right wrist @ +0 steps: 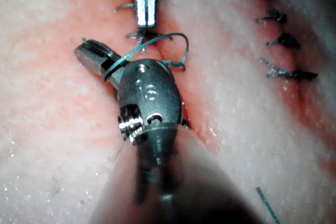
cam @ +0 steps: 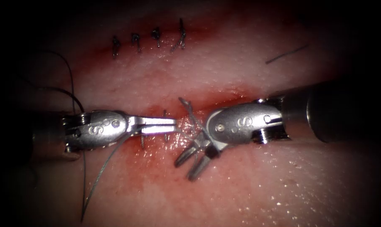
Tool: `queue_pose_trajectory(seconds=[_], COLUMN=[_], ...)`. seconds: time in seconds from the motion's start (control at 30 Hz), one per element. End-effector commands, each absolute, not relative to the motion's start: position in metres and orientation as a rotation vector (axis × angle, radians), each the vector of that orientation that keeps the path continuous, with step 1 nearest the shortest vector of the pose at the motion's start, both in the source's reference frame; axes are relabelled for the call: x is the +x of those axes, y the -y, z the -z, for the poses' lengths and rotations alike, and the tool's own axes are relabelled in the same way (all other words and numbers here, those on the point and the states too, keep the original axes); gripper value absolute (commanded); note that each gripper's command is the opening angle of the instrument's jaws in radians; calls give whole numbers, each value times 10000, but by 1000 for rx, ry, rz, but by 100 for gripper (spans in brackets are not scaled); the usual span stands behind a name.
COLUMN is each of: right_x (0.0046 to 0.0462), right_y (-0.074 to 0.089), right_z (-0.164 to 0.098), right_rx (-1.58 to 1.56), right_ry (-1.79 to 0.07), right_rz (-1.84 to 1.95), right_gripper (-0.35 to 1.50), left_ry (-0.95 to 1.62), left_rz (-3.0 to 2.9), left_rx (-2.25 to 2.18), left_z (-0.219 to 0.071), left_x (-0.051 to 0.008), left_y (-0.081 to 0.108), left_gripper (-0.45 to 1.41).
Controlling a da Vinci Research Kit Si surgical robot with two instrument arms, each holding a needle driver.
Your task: Wound Closure
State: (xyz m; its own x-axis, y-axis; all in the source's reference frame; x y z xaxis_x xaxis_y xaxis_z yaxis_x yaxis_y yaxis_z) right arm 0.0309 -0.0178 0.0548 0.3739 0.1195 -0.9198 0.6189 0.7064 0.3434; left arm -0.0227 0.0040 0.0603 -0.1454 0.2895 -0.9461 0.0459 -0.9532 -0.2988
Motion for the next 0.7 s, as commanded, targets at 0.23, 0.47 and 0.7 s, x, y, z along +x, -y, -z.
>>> queue_pose_trajectory(seconds=[0.23, 0.47, 0.7], right_x=[315, 305, 299], right_y=[172, 149, 123], right_z=[-548, -543, -553], right_rx=[748, 765, 743], right_ry=[-1218, -1316, -1324], right_rz=[325, 175, 31], right_gripper=[-35, -35, -35], left_ry=[398, 441, 479], left_rz=[-2230, -2286, -2316], left_rx=[-1945, -1918, -1905], left_z=[-596, -571, -534], left_x=[-234, -244, -263], left_y=[-3, 54, 110], left_gripper=[-45, -45, -45])
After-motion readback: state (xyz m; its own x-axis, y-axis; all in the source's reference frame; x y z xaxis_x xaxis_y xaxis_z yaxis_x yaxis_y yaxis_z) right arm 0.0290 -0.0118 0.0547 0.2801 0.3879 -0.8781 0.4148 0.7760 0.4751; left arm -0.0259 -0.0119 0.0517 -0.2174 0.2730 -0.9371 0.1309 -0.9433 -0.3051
